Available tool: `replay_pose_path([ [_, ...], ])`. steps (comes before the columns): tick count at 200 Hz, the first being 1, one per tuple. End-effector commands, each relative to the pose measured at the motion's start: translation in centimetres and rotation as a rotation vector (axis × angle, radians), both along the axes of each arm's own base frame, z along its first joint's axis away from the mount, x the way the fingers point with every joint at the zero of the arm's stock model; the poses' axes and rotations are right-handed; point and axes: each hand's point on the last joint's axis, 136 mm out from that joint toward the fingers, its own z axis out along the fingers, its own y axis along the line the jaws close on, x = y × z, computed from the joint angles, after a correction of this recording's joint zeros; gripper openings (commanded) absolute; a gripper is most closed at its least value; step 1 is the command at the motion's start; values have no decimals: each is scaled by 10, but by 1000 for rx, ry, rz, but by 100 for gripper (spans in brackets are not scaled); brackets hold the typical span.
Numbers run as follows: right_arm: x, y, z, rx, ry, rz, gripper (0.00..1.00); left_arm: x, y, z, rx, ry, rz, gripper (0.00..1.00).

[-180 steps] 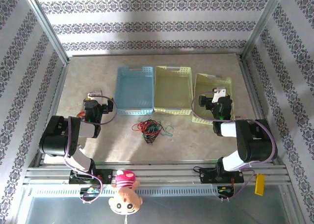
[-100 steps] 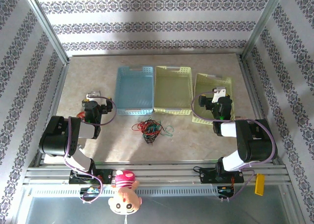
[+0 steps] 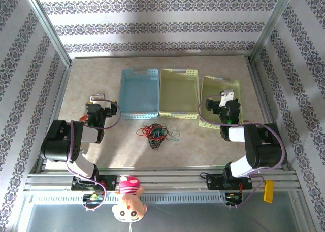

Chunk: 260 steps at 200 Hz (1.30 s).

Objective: Untangle the cables

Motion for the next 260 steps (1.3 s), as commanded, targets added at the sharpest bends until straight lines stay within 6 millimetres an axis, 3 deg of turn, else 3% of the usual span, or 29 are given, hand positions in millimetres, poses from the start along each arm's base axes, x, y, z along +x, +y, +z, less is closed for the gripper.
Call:
replay_pose_path([
  [1,3,1,3,27,-3,28,98,4,1,4,8,0,-7,99],
  [40,3,1,3,30,-1,30,98,7,-4,4,3,11,-42,99],
  [59,7,-3,14,35,-7,3,98,11,-2,13,7,48,-31,99],
  [78,5,-10,24,65,159,-51,98,14,9,40,-5,155,47,99],
  [97,-6,-9,48,93,235,-86,84,9,16,77,2,45,109,99],
  [111,-19,5,68,70,206,-102,85,-3,28,95,-76,12,217,99],
  [128,-35,42,84,25,207,-51,85,-16,19,98,-149,100,235,99],
  [135,-42,63,87,7,210,-4,85,-23,10,97,-168,122,229,99],
  [153,-63,127,85,-12,248,172,85,-39,-36,93,-199,148,125,99],
  [169,-87,177,72,-19,331,325,84,-53,-83,89,-208,157,-1,99],
  [189,-117,221,46,19,456,473,82,-73,-139,77,-278,214,-180,99],
  [218,-149,243,2,-40,620,540,80,-106,-199,58,-319,330,-440,99],
  [260,-167,239,-33,-76,716,500,77,-139,-239,36,-221,464,-667,99],
])
